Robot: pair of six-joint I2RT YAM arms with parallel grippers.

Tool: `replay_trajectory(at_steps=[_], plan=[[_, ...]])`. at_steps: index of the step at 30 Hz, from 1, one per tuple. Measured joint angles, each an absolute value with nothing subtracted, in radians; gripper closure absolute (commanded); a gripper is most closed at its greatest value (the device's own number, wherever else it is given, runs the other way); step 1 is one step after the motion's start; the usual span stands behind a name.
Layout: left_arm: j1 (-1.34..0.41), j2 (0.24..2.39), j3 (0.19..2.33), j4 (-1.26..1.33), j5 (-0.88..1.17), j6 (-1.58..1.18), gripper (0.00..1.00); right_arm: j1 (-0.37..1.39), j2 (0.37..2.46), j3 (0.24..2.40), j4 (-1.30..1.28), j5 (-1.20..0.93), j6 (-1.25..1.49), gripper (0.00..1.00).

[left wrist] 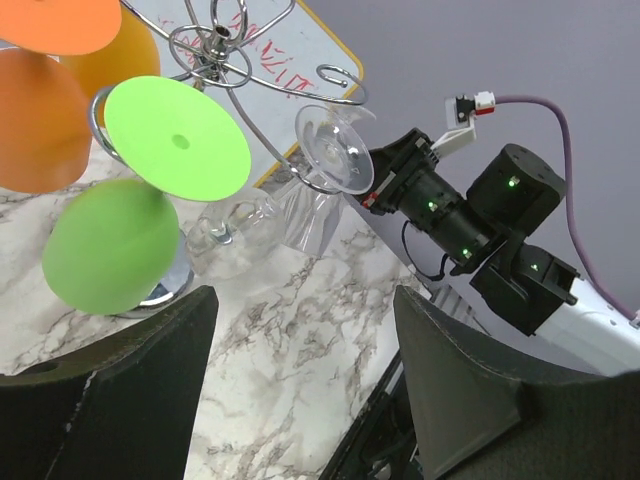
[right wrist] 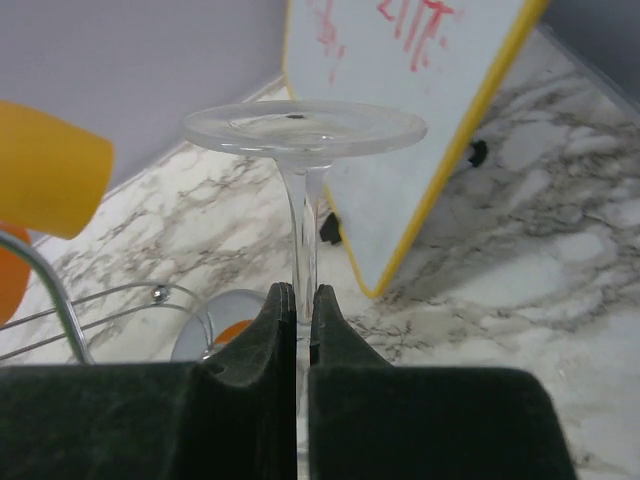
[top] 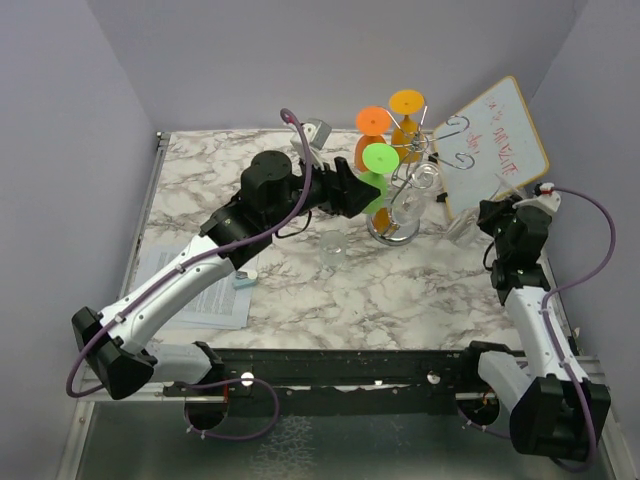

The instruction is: Place the wine glass upside down on the wine glass rack

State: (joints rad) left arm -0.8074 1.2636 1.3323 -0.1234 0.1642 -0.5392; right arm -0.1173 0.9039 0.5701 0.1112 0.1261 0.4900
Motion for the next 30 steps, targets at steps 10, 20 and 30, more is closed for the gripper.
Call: replay_trajectory(at_steps=[10, 20, 30], plan=[[-0.64, 1.364, 1.435, -0.141, 0.302, -0.561, 0.28, -0.266, 1.118, 0.66, 0.36, -0.277, 0.392, 0.99], [-0.528, 1.468, 1.532, -0.143, 0.403, -0.595, 0.28, -0.297, 1.356, 0.872, 0.524, -0.621, 0.361, 0.99], [-0.479, 1.57, 1.623, -0.127, 0.463, -0.611, 0.28, -0.297, 1.542, 1.033, 0.636, -0.791, 0.376, 0.99]])
